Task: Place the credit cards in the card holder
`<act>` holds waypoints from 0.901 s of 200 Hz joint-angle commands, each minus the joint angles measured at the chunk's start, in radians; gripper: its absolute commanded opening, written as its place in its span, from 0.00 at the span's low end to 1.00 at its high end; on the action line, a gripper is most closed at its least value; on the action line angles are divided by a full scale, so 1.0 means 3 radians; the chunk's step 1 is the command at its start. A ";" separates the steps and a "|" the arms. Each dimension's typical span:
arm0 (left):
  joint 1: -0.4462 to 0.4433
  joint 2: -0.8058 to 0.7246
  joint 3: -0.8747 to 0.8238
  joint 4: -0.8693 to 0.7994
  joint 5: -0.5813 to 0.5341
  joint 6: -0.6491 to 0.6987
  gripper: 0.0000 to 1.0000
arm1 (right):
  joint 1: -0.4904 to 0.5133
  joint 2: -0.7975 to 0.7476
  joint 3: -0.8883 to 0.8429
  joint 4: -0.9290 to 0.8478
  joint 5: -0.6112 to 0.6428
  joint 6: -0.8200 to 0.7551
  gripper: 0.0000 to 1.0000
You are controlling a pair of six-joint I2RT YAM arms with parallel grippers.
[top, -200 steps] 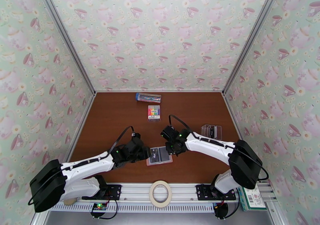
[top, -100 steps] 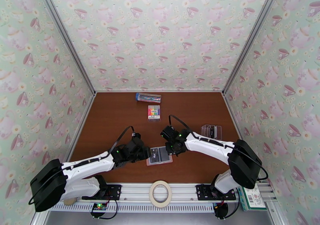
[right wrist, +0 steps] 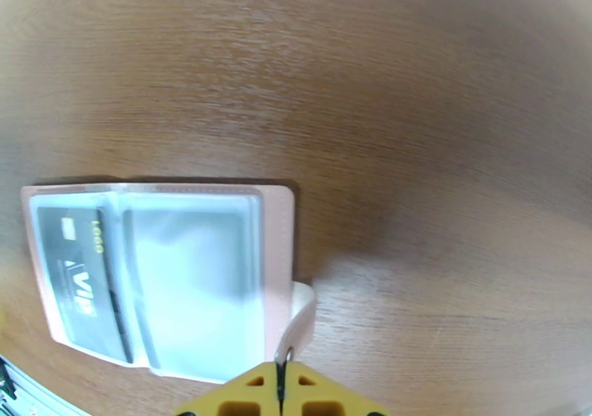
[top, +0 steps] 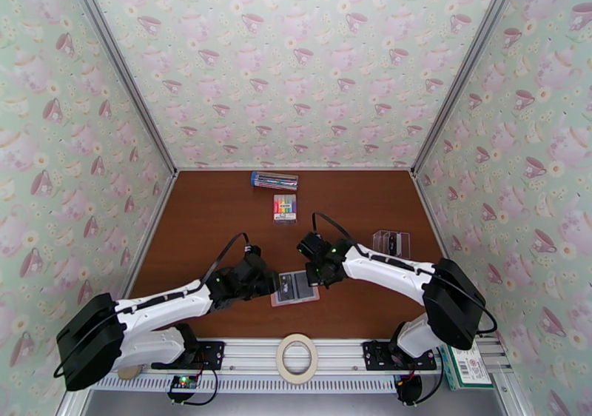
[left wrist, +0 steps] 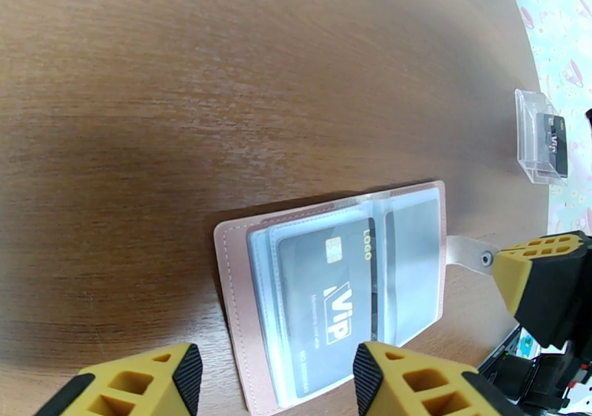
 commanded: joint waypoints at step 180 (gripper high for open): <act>-0.0131 0.0658 0.0287 0.0441 0.0379 0.0064 0.59 | -0.0012 -0.0045 -0.0120 0.0355 -0.0362 0.0003 0.00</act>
